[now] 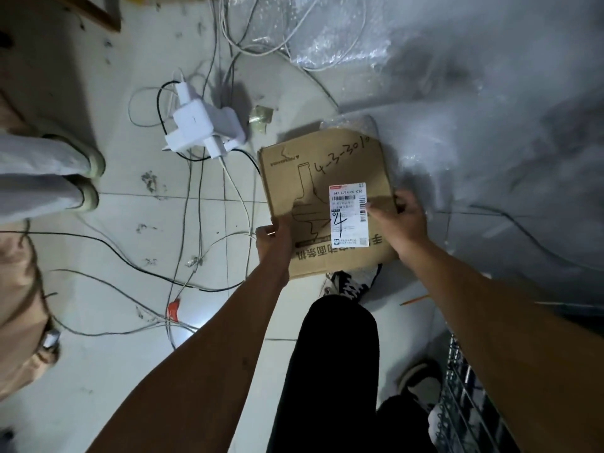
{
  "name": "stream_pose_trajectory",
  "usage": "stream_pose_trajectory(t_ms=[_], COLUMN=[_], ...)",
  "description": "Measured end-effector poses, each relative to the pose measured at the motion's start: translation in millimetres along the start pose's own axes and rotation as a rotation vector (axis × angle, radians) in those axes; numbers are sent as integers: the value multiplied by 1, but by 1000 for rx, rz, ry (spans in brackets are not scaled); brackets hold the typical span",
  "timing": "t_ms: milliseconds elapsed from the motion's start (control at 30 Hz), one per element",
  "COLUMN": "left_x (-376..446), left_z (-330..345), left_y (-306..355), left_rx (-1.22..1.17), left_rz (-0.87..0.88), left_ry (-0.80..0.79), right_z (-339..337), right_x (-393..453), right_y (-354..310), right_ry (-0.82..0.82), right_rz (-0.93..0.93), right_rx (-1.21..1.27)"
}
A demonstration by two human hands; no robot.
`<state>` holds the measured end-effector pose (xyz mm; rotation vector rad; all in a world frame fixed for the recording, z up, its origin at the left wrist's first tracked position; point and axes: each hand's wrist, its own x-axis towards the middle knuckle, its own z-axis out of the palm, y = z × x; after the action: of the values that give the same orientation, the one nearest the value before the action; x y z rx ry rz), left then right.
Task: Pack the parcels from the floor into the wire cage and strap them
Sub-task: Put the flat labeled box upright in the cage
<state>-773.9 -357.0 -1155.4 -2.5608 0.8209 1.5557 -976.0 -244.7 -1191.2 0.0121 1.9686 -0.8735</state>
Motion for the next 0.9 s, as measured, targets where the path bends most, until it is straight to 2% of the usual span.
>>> stream_pose_trajectory(t_ms=[100, 233, 467, 767, 900], left_x=[-19, -55, -149, -305, -373], left_z=[-3, -13, -16, 3, 18], left_y=[1, 22, 105, 191, 211], left_rx=[-37, -3, 108, 122, 161], left_rz=[114, 207, 366, 667, 734], left_ry=[49, 36, -2, -25, -86], right_z=[-19, -44, -110, -238, -298], right_x=[-18, -44, -90, -161, -195], right_y=[-10, -32, -113, -227, -259], right_ry=[0, 8, 131, 261, 337], right_rz=[6, -14, -21, -141, -165], right_rx=[32, 49, 86, 119, 171])
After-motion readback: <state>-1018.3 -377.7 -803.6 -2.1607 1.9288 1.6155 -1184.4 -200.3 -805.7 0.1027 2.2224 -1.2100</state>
